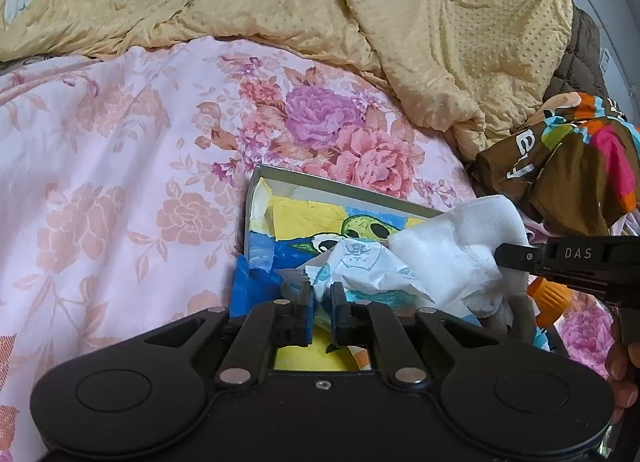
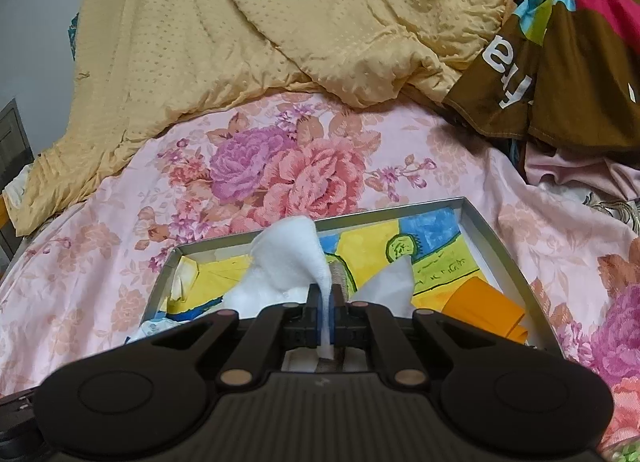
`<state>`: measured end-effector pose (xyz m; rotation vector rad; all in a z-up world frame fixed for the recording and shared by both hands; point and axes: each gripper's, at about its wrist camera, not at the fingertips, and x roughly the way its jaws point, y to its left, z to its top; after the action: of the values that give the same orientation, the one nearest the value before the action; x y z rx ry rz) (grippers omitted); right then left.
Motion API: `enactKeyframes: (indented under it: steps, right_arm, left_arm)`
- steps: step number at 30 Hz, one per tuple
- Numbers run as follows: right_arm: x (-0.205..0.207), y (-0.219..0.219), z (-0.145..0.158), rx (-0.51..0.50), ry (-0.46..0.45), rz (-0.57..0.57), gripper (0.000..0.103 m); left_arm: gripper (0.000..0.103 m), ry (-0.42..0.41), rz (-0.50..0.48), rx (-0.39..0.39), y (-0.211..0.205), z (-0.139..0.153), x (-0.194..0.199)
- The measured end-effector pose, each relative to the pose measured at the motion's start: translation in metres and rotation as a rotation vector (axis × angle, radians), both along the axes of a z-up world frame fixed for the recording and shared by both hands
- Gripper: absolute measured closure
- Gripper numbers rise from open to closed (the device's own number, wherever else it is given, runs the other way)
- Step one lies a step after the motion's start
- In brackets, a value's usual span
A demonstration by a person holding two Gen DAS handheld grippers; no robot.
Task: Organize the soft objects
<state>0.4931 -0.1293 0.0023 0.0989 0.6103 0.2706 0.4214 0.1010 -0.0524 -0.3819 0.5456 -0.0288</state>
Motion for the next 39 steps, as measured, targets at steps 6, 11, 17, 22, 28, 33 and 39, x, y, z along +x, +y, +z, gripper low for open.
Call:
enactKeyframes:
  steps: [6, 11, 17, 22, 28, 33, 39]
  right_arm:
    - [0.001, -0.003, -0.002, 0.007, 0.013, 0.000, 0.090]
    - [-0.007, -0.003, -0.004, -0.001, 0.011, 0.017, 0.066]
    - [-0.025, -0.005, -0.002, -0.027, -0.004, 0.044, 0.048]
    - [-0.052, -0.012, 0.003, -0.030, -0.041, 0.063, 0.035]
    - [-0.085, -0.022, 0.011, -0.026, -0.073, 0.068, 0.018]
    - [-0.112, -0.034, 0.020, -0.022, -0.102, 0.065, 0.011]
    - [-0.145, -0.048, 0.027, -0.020, -0.138, 0.060, 0.005]
  left_arm:
    - [0.084, 0.013, 0.008, 0.004, -0.001, 0.001, -0.001]
    - [0.064, 0.013, 0.012, 0.014, -0.002, 0.003, -0.005]
    - [0.048, 0.011, 0.014, 0.045, -0.005, 0.011, -0.020]
    - [0.032, -0.006, 0.025, 0.067, -0.010, 0.019, -0.043]
    - [0.018, -0.019, 0.050, 0.097, -0.016, 0.031, -0.073]
    - [0.006, -0.042, 0.062, 0.122, -0.020, 0.042, -0.100]
    - [0.001, -0.072, 0.086, 0.141, -0.028, 0.058, -0.133]
